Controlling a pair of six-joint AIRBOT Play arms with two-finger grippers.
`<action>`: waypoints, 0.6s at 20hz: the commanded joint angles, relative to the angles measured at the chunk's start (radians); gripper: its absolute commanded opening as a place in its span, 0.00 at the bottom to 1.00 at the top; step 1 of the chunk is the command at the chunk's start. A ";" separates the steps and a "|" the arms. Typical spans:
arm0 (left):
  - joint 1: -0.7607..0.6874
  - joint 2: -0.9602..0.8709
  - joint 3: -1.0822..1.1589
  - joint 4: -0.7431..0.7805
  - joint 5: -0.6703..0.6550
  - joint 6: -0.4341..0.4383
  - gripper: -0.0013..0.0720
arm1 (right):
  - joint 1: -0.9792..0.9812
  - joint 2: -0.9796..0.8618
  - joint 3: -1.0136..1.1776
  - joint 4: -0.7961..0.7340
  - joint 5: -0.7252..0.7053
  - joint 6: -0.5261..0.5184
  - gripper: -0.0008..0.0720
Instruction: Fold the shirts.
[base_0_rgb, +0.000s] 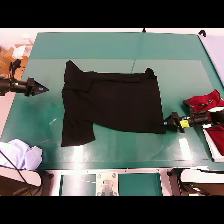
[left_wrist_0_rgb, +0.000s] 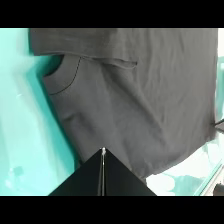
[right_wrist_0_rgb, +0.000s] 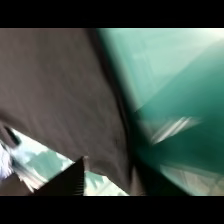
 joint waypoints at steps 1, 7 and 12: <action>0.002 -0.001 0.001 0.077 0.015 -0.062 0.05 | 0.086 -0.001 -0.009 -0.025 -0.034 -0.002 0.14; 0.002 0.009 0.000 0.245 -0.009 -0.208 0.05 | -0.019 0.056 0.201 -0.029 -0.069 0.083 0.03; -0.050 0.024 -0.005 0.331 -0.006 -0.271 0.05 | -0.106 0.068 0.179 -0.052 -0.124 0.200 0.03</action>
